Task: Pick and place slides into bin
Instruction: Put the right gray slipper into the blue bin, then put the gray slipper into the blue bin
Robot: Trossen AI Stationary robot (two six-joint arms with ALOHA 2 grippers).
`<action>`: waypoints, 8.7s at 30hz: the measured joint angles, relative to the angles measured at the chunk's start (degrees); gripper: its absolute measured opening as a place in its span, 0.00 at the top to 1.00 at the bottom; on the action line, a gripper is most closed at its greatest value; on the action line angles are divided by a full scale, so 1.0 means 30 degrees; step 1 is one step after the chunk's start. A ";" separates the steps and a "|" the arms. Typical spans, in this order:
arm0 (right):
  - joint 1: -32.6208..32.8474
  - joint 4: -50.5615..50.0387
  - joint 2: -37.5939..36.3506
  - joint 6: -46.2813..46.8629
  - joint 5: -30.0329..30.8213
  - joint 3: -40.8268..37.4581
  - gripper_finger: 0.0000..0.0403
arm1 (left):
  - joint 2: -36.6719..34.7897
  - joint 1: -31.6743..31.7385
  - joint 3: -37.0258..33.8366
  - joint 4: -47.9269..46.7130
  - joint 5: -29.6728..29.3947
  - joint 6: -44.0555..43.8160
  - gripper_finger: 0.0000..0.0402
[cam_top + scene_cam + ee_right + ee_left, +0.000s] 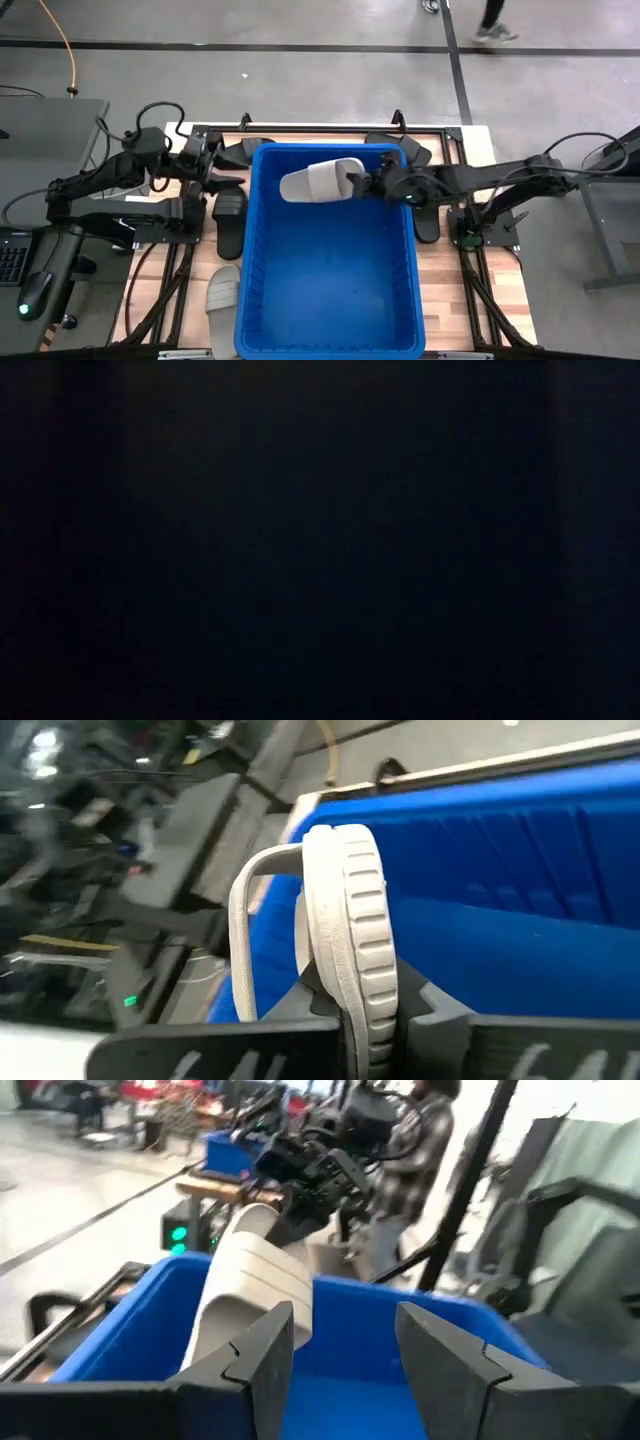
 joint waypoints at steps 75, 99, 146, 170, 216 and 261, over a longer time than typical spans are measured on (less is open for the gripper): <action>-0.5344 -0.3170 0.9929 0.3777 -0.9121 0.0000 0.80 | -0.0267 -0.0024 -0.0015 -0.0356 0.7051 -0.1924 0.58; -0.7324 -0.5210 1.0700 0.1091 -1.3370 -0.0007 0.58 | -0.0267 -0.0022 -0.0015 -0.0349 0.7131 -0.1443 0.58; -0.7004 -0.6015 1.0623 0.0191 -2.1588 0.0874 0.26 | -0.0253 -0.0022 -0.0015 -0.0371 0.8114 0.0622 0.58; 0.1097 -0.3160 0.2426 -0.5084 -0.9971 0.4051 0.26 | -0.4413 -0.0442 0.1803 -0.3732 0.3835 0.1601 0.58; 0.2160 -0.2716 0.2239 -0.6084 -0.4984 0.4007 0.26 | -0.7393 1.9558 0.7163 -2.3823 0.4930 1.1608 0.58; 0.2299 -0.0554 0.2224 -0.9428 -0.4996 0.4007 0.26 | -0.7336 2.0597 0.9164 -2.2194 1.2915 0.6634 0.58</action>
